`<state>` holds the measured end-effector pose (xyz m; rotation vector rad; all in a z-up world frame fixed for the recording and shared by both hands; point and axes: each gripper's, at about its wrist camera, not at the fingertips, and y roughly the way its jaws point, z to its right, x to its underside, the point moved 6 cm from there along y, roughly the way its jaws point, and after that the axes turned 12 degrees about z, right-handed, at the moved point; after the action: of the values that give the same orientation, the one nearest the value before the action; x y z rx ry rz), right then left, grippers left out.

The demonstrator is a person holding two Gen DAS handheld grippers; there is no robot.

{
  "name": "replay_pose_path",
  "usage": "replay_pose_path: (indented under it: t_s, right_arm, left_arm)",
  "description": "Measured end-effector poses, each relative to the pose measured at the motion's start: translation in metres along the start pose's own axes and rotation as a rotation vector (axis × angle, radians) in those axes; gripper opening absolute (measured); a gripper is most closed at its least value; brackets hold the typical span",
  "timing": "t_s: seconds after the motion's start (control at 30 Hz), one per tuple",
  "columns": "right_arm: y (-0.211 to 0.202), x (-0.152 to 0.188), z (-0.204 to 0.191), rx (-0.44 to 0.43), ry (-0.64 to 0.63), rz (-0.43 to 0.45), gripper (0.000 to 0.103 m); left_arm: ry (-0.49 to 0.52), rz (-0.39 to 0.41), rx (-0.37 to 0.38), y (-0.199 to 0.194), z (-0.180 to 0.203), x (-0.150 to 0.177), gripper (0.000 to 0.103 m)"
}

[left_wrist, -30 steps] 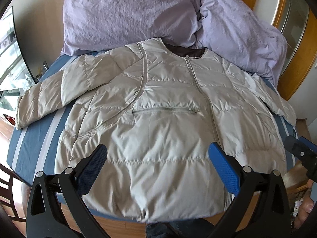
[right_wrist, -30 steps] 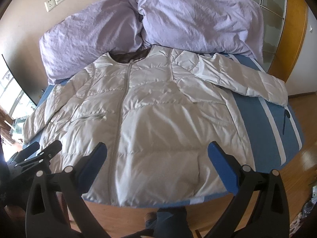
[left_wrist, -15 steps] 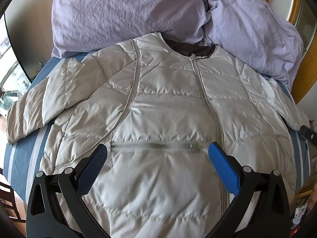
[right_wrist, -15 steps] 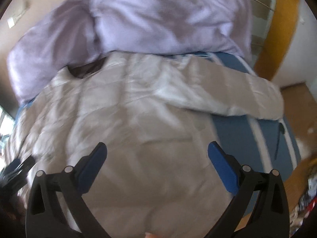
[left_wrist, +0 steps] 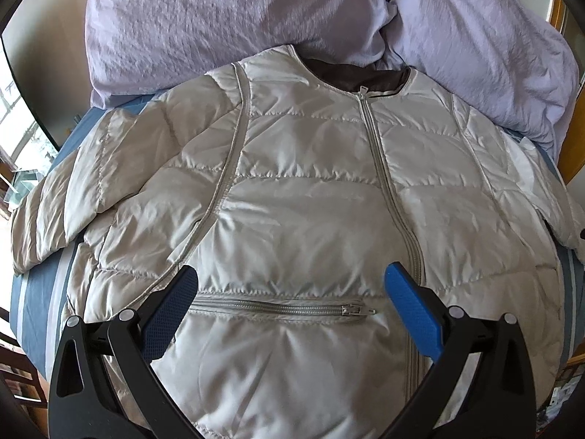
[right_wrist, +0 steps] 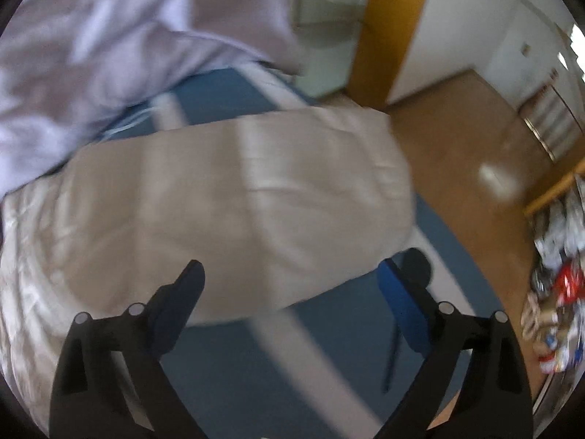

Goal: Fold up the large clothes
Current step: 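Move the right gripper to the jacket sleeve cuff and close on it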

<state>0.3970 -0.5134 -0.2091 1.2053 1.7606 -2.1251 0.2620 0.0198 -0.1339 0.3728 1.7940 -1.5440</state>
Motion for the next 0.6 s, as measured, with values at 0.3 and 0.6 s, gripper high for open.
replay_pose_path:
  t_s: [0.3,0.6]
  right_arm:
    - [0.041,-0.004,0.051,0.039,0.17,-0.058,0.093]
    - [0.051,0.0,0.042,-0.045,0.201,-0.055,0.053]
  left_arm:
    - [0.003,-0.019,-0.022,0.006,0.0,0.004,0.102]
    - [-0.014,-0.025,-0.021,0.008,-0.006,0.006,0.102]
